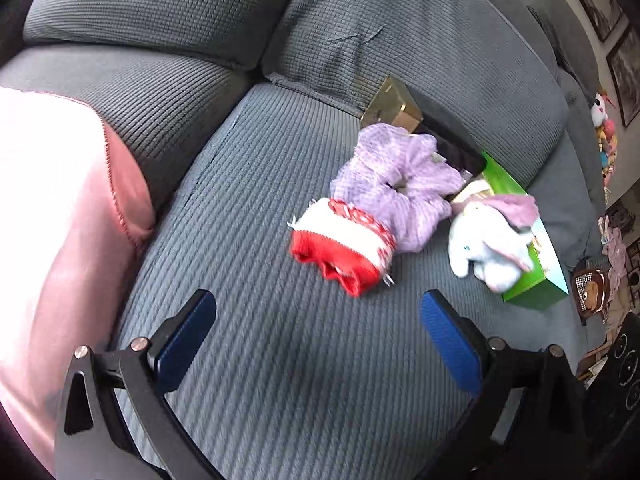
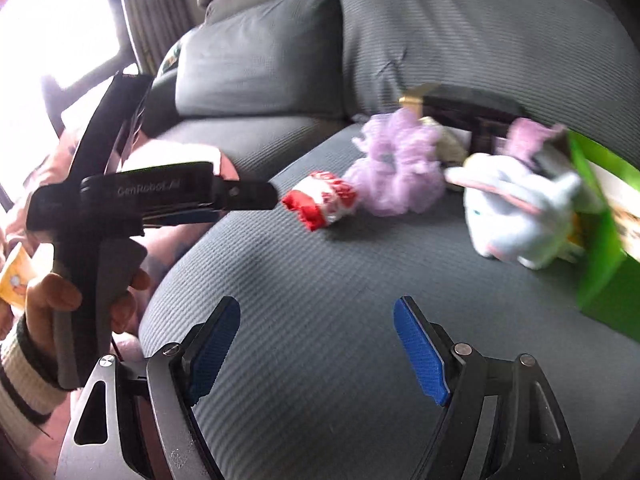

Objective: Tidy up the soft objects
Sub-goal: 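Grasp the red-and-white knit sock with the right gripper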

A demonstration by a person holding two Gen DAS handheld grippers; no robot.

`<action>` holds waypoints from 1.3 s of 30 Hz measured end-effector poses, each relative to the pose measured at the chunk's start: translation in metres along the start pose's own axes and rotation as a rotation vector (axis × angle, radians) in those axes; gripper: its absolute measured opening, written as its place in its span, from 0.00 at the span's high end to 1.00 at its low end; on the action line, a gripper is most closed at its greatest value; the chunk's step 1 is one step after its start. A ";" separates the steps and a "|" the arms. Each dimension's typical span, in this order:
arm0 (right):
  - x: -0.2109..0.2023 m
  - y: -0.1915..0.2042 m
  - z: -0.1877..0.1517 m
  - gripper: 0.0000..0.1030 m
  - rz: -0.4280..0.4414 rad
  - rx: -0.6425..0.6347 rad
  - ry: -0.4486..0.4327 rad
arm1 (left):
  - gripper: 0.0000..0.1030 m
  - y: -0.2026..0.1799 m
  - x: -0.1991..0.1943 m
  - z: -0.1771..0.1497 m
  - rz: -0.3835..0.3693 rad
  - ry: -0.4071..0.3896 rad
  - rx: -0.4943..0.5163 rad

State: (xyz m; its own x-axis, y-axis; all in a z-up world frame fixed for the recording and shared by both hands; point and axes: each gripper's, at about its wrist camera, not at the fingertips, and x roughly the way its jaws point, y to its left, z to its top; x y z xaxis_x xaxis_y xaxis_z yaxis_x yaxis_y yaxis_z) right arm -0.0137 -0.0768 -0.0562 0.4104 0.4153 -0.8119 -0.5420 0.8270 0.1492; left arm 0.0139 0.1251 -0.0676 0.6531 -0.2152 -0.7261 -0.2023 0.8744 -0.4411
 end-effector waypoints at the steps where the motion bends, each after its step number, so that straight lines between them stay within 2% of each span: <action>1: 0.005 0.005 0.003 0.22 -0.002 -0.008 0.001 | 0.01 -0.001 0.003 0.004 -0.009 0.008 -0.001; 5: 0.024 0.009 0.019 0.22 0.014 -0.012 0.005 | 0.01 0.001 0.018 0.018 -0.038 0.030 0.005; 11: 0.051 0.006 0.038 0.23 0.013 0.002 0.027 | 0.02 0.003 0.035 0.032 -0.086 0.067 0.067; 15: 0.064 0.004 0.047 0.38 0.004 0.000 0.048 | 0.07 0.003 0.046 0.040 -0.088 0.089 0.115; 17: 0.071 0.004 0.050 0.40 0.003 0.011 0.065 | 0.07 0.003 0.052 0.043 -0.098 0.102 0.128; 20: 0.079 0.004 0.054 0.49 0.006 0.019 0.083 | 0.18 0.004 0.058 0.047 -0.124 0.121 0.130; 22: 0.085 0.005 0.057 0.49 -0.010 0.009 0.097 | 0.18 0.006 0.062 0.049 -0.132 0.125 0.130; 23: 0.088 0.005 0.058 0.49 -0.017 0.006 0.101 | 0.20 0.006 0.065 0.050 -0.145 0.129 0.131; 24: 0.091 0.004 0.059 0.49 -0.022 0.006 0.110 | 0.27 0.006 0.066 0.051 -0.158 0.133 0.130; 26: 0.098 0.000 0.060 0.49 -0.026 0.016 0.128 | 0.27 0.006 0.070 0.051 -0.182 0.140 0.130; 28: 0.104 -0.005 0.060 0.51 -0.021 0.031 0.139 | 0.35 0.004 0.070 0.051 -0.189 0.131 0.134; 29: 0.106 -0.006 0.060 0.53 -0.015 0.039 0.142 | 0.47 0.004 0.070 0.051 -0.212 0.133 0.125; 34: 0.106 -0.013 0.059 0.66 0.005 0.068 0.137 | 0.51 -0.004 0.064 0.046 -0.194 0.115 0.155; 39: 0.090 -0.011 0.055 0.70 0.021 0.061 0.107 | 0.54 -0.008 0.044 0.037 -0.206 0.092 0.167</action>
State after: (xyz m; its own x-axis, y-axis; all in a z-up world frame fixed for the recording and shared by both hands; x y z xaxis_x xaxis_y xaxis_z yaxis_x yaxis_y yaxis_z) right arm 0.0695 -0.0274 -0.0995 0.3170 0.3933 -0.8631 -0.5026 0.8414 0.1987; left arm 0.0711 0.1247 -0.0760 0.5976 -0.4279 -0.6780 0.0564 0.8660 -0.4968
